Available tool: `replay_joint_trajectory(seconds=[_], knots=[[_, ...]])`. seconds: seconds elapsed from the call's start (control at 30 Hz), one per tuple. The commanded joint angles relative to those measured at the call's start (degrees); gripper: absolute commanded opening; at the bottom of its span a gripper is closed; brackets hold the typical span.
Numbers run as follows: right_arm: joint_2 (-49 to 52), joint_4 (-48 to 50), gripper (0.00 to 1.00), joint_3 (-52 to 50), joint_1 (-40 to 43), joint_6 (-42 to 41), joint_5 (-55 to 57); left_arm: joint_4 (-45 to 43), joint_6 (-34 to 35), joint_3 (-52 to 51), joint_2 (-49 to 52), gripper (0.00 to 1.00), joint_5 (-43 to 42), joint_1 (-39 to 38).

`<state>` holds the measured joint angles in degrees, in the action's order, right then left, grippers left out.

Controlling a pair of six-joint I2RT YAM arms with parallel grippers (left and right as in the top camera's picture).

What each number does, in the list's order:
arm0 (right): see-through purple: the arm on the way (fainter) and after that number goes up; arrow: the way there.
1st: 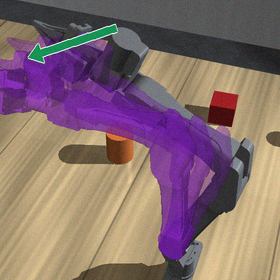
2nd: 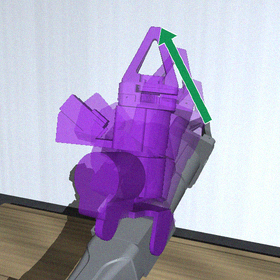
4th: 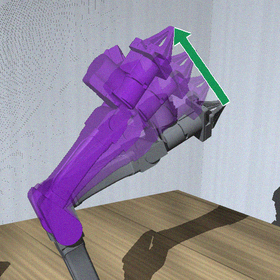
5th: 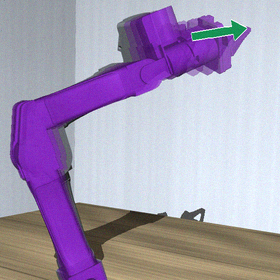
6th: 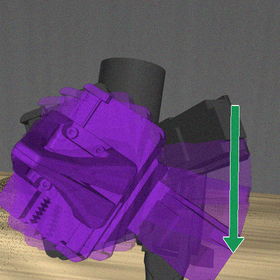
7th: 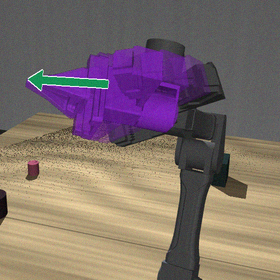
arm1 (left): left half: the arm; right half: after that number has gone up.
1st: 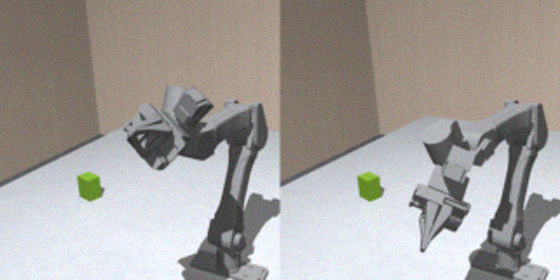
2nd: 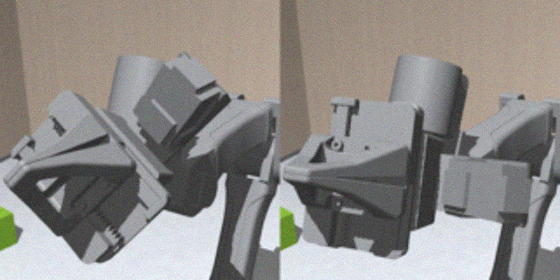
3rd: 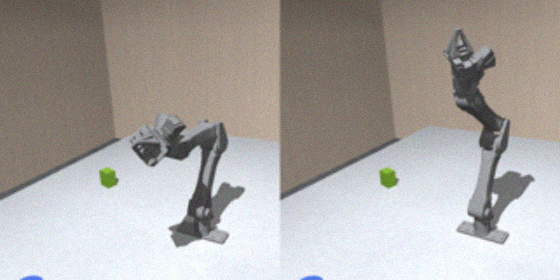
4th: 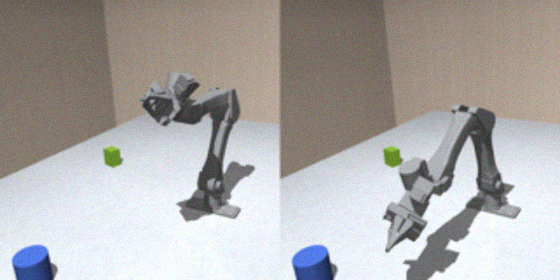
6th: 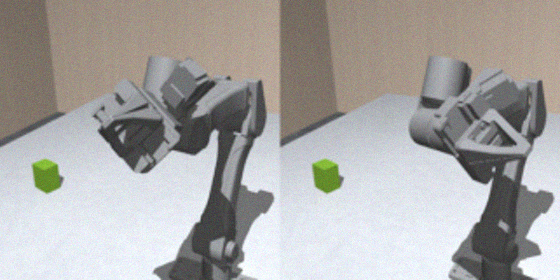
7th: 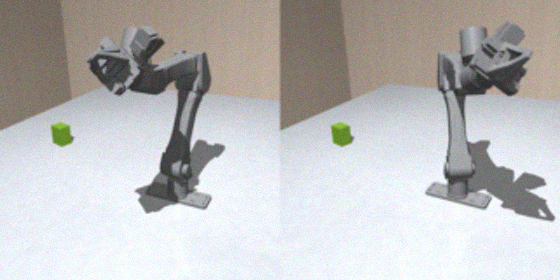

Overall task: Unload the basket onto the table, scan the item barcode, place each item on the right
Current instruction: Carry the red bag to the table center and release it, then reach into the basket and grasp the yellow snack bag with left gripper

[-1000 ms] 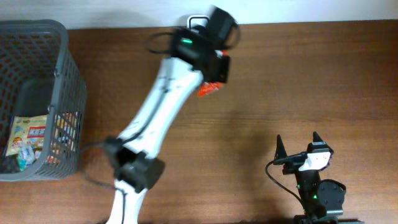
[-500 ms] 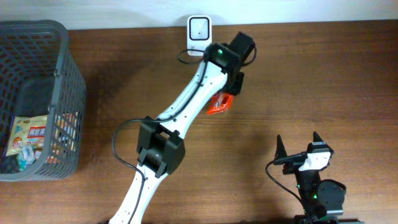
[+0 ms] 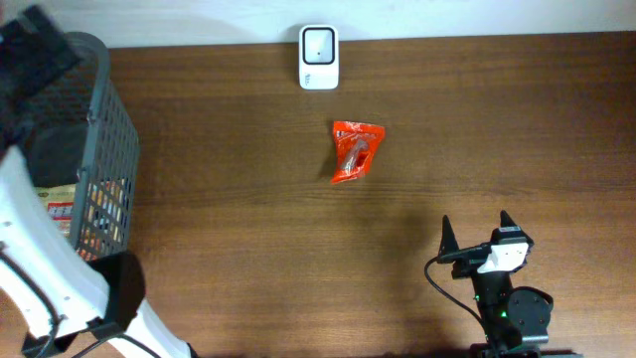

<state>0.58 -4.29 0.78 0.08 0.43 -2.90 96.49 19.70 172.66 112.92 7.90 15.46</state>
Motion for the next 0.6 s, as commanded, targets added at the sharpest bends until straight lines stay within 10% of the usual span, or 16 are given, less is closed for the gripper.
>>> replay_joint_trajectory(seconds=[0.0,0.27,0.57], knots=[[-0.4,0.0,0.98,-0.5,0.3,0.0,-0.1,0.2,-0.1,-3.7,0.1,0.99,-2.6,7.2],[-0.4,0.0,0.98,-0.5,0.3,0.0,-0.1,-1.3,12.4,-35.9,0.0,0.99,11.3,12.6],[-0.4,0.0,0.99,-0.5,0.3,0.0,-0.1,-27.1,14.4,-71.9,0.0,0.99,12.5,15.0]])
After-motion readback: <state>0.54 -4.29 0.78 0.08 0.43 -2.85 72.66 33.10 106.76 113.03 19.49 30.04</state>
